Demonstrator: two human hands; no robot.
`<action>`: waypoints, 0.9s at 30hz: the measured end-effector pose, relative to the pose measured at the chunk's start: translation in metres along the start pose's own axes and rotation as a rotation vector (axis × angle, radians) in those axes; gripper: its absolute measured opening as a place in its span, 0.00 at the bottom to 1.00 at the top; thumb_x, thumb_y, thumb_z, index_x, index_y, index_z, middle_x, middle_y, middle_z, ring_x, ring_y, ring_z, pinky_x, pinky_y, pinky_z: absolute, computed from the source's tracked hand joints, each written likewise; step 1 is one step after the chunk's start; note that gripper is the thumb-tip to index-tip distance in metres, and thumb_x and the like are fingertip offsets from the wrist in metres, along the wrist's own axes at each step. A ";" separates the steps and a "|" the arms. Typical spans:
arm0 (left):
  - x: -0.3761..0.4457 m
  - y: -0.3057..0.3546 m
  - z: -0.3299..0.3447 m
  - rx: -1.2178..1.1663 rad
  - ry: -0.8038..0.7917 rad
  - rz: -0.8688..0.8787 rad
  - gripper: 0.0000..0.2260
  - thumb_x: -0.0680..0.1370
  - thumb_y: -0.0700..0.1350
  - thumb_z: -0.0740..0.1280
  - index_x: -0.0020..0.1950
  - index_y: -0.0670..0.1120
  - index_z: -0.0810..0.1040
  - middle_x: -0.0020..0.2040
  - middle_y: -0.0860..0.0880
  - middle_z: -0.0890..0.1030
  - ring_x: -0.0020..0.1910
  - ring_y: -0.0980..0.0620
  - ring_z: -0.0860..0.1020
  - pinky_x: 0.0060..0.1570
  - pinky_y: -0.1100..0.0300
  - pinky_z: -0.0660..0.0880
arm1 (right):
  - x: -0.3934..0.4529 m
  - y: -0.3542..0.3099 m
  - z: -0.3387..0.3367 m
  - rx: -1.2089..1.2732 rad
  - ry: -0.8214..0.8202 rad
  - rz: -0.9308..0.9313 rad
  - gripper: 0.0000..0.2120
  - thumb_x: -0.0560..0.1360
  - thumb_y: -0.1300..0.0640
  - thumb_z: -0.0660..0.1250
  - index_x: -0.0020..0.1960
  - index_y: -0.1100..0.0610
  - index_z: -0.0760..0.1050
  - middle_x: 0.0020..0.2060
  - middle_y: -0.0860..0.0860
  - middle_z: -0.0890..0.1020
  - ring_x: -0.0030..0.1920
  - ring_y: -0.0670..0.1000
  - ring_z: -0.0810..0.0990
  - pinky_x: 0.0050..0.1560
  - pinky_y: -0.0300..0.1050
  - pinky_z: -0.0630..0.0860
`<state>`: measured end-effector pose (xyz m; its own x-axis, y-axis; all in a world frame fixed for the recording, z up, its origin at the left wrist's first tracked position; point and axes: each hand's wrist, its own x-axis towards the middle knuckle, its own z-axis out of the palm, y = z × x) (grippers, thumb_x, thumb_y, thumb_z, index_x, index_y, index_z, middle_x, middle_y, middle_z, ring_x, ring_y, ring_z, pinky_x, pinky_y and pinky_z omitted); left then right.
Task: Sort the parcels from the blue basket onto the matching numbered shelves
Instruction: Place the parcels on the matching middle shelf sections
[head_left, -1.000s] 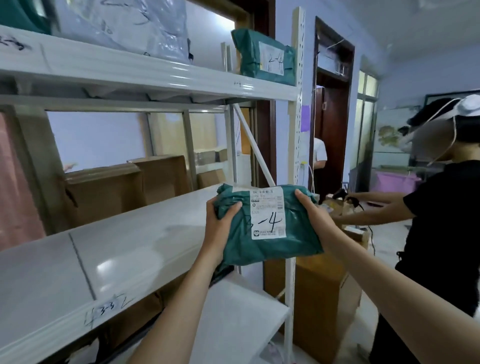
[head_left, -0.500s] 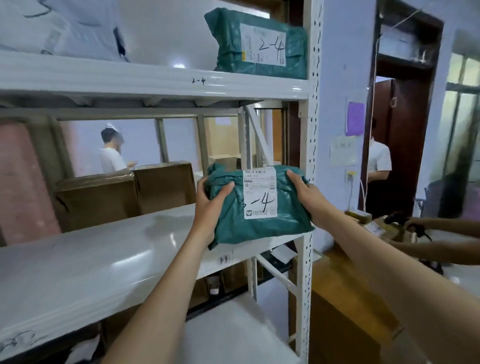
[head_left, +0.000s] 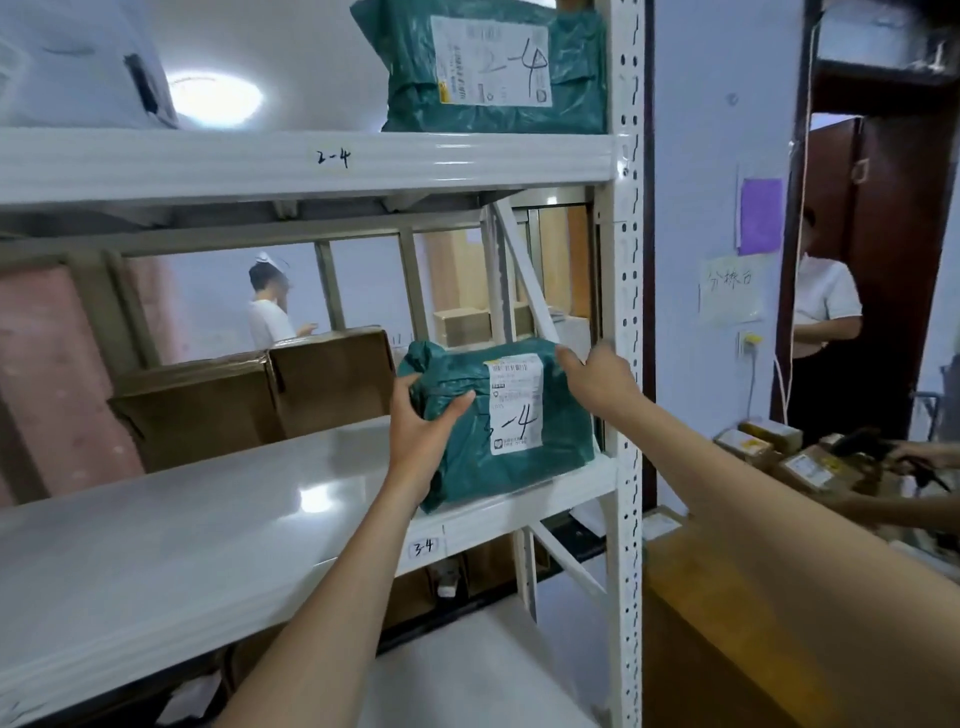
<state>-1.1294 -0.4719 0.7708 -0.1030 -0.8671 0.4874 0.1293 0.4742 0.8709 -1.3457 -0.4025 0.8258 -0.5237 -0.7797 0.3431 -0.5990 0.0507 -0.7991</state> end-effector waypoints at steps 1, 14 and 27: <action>0.000 -0.006 0.002 0.011 -0.012 0.000 0.27 0.63 0.61 0.80 0.55 0.61 0.71 0.60 0.51 0.79 0.59 0.51 0.80 0.57 0.46 0.80 | 0.003 -0.001 -0.001 -0.003 0.023 -0.045 0.27 0.83 0.43 0.57 0.73 0.62 0.62 0.57 0.58 0.79 0.51 0.58 0.78 0.53 0.56 0.79; 0.011 -0.041 0.034 0.056 -0.157 -0.114 0.30 0.62 0.67 0.78 0.56 0.68 0.65 0.66 0.51 0.75 0.60 0.50 0.80 0.53 0.49 0.82 | 0.039 0.015 0.020 -0.537 -0.300 -0.343 0.30 0.84 0.41 0.43 0.62 0.58 0.77 0.56 0.59 0.81 0.58 0.59 0.78 0.57 0.49 0.71; 0.015 -0.046 0.031 0.084 -0.229 -0.139 0.41 0.63 0.67 0.77 0.70 0.65 0.59 0.70 0.51 0.73 0.64 0.52 0.77 0.60 0.48 0.79 | 0.055 0.020 0.033 -0.623 -0.228 -0.272 0.34 0.83 0.38 0.40 0.64 0.56 0.77 0.59 0.60 0.80 0.59 0.60 0.78 0.62 0.53 0.73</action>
<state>-1.1670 -0.5016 0.7403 -0.3352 -0.8723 0.3561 0.0167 0.3724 0.9279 -1.3665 -0.4655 0.8122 -0.2079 -0.9229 0.3240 -0.9605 0.1300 -0.2460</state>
